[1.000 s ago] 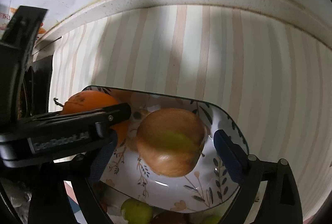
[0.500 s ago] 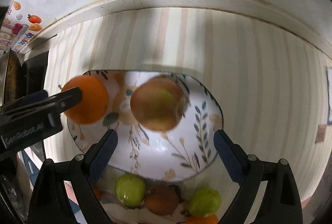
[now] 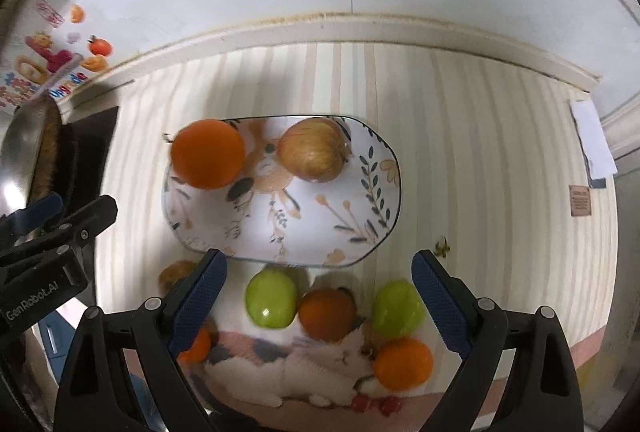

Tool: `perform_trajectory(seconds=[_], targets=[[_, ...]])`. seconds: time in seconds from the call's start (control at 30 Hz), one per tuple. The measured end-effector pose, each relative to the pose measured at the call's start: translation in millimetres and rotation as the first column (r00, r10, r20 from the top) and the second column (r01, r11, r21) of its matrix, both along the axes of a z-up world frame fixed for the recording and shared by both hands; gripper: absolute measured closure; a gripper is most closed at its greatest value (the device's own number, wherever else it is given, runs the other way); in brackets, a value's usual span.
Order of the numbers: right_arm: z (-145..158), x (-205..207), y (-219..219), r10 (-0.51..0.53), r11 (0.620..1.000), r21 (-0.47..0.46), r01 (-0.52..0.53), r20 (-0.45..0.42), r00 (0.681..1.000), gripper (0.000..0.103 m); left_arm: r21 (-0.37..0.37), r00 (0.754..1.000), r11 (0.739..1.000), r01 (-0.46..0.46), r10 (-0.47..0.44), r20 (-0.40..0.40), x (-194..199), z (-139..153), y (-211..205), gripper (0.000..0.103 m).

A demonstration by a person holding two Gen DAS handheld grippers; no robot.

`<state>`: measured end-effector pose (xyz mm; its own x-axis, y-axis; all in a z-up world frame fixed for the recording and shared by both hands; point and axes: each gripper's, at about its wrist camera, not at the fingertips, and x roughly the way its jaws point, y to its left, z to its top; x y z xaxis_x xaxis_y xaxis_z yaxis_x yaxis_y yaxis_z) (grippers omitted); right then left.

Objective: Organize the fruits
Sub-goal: 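Lift both tools away from the plate back toward the fruit cluster, then grasp a brown kiwi-like fruit with the left tool while the right tool grasps a green apple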

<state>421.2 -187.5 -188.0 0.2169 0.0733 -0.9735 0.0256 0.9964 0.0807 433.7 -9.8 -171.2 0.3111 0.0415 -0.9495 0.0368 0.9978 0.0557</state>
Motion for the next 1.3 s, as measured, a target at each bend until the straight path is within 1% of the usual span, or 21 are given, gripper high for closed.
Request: perform_trajectory(seconds=[0.1,0.2,0.27,0.47,0.6,0.63,0.67,0.7,0.83,0.9,0.93,1.0,1.1,1.13,1.17,1.23,1.3], targets=[[18,-14,5,-0.01,1.0,-0.003,0.01,0.041,0.999,0.007,0.006,0.999,1.0,0.009,-0.009,0.053,-20,20,3,0.018],[38,-34,8,-0.015,1.0,-0.012,0.016,0.082,0.997,0.007,-0.009,0.997,1.0,0.01,-0.01,0.079,-36,34,6,0.018],[45,-42,10,-0.015,1.0,-0.007,0.016,0.091,0.996,0.007,-0.018,0.996,1.0,0.01,-0.008,0.094,-48,43,8,0.018],[69,-72,13,-0.027,0.999,0.019,0.025,0.138,0.99,0.007,-0.05,0.994,0.999,0.013,-0.007,0.106,-73,54,10,0.018],[74,-86,11,-0.048,0.997,0.07,0.038,0.139,0.989,0.007,-0.061,0.994,0.998,0.002,0.004,0.11,-82,55,13,0.018],[73,-90,10,-0.055,0.995,0.088,0.044,0.133,0.99,0.007,-0.055,0.994,0.999,0.001,0.005,0.108,-82,53,14,0.015],[71,-91,9,-0.058,0.995,0.094,0.046,0.128,0.99,0.007,-0.046,0.995,0.999,-0.003,0.008,0.103,-82,49,15,0.005],[67,-92,6,-0.066,0.993,0.103,0.054,0.117,0.991,0.007,-0.035,0.995,0.999,-0.007,0.01,0.097,-82,43,17,0.003],[34,-91,-5,-0.102,0.986,0.137,0.096,0.044,0.994,0.007,-0.035,0.999,0.999,-0.012,0.013,0.033,-80,11,22,0.003],[13,-89,-10,-0.113,0.982,0.151,0.11,0.006,0.994,0.007,-0.03,0.999,0.999,-0.025,0.025,-0.02,-78,-11,25,0.003],[-2,-87,-14,-0.124,0.978,0.167,0.126,-0.026,0.992,0.007,-0.032,0.998,0.999,-0.036,0.035,-0.043,-77,-20,28,0.003],[-22,-83,-18,-0.128,0.97,0.199,0.138,-0.063,0.99,0.007,-0.043,0.994,0.997,-0.064,0.06,-0.093,-71,-40,34,0.003],[-46,-76,-18,-0.121,0.956,0.258,0.138,-0.082,0.989,0.008,-0.046,0.985,0.995,-0.091,0.083,-0.154,-59,-66,38,0.004],[-53,-73,-16,-0.113,0.955,0.266,0.131,-0.084,0.99,0.01,-0.048,0.982,0.995,-0.093,0.083,-0.17,-54,-74,37,0.004],[-59,-69,-13,-0.104,0.954,0.274,0.123,-0.083,0.991,0.018,-0.057,0.977,0.994,-0.091,0.078,-0.199,-47,-84,34,0.004],[-69,-62,-9,-0.093,0.955,0.274,0.114,-0.088,0.992,0.026,-0.084,0.968,0.992,-0.092,0.069,-0.24,-37,-99,30,0.004],[-79,-57,-7,-0.083,0.953,0.282,0.11,-0.106,0.991,0.027,-0.107,0.957,0.991,-0.082,0.048,-0.286,-23,-118,22,0.004]])
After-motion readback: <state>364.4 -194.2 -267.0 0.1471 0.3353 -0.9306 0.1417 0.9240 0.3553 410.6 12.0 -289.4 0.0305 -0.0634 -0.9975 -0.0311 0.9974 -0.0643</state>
